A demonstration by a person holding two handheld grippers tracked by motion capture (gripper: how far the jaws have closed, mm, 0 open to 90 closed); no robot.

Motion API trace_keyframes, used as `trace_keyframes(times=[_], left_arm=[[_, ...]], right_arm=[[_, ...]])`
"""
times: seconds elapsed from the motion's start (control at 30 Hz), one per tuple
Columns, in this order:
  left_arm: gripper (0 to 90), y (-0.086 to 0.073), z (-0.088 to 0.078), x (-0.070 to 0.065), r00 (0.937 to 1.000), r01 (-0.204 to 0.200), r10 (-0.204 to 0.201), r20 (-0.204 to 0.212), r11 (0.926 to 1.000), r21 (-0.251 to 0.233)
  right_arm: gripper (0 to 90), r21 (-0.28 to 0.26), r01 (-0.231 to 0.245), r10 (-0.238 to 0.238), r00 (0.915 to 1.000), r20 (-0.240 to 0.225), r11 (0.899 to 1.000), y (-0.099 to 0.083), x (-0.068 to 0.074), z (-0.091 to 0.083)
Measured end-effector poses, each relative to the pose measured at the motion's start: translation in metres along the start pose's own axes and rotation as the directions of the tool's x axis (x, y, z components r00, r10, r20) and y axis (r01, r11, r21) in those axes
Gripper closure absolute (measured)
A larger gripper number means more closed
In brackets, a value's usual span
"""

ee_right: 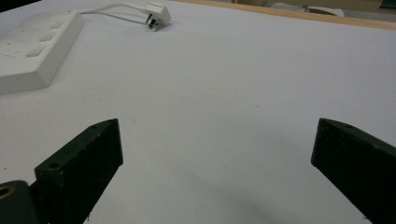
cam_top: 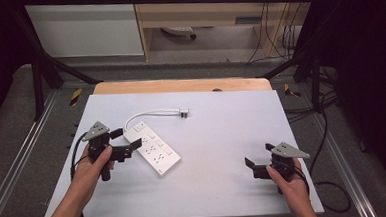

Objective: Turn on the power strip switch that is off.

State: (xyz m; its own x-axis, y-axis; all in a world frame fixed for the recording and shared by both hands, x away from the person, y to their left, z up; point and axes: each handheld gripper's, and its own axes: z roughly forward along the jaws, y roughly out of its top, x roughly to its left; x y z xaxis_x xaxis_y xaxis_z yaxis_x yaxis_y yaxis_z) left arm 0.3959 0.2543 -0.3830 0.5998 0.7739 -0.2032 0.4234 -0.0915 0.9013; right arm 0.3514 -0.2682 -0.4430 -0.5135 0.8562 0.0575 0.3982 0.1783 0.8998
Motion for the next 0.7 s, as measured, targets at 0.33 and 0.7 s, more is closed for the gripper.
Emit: trace_keyframes(times=[0.33, 0.7], left_arm=[[7.8, -0.003, -0.027, 0.009, 0.9992, -0.005, 0.003, -0.039, 0.9992, -0.04], [7.9, -0.009, -0.059, 0.026, 0.996, 0.017, -0.023, -0.087, 0.9975, -0.069]], right_arm=[[2.4, 0.0, 0.003, -0.003, 1.0, 0.002, 1.0, 0.0, 0.0, 0.0], [2.4, 0.006, 0.002, -0.002, 1.0, 0.005, 1.0, -0.001, 0.001, 0.001]])
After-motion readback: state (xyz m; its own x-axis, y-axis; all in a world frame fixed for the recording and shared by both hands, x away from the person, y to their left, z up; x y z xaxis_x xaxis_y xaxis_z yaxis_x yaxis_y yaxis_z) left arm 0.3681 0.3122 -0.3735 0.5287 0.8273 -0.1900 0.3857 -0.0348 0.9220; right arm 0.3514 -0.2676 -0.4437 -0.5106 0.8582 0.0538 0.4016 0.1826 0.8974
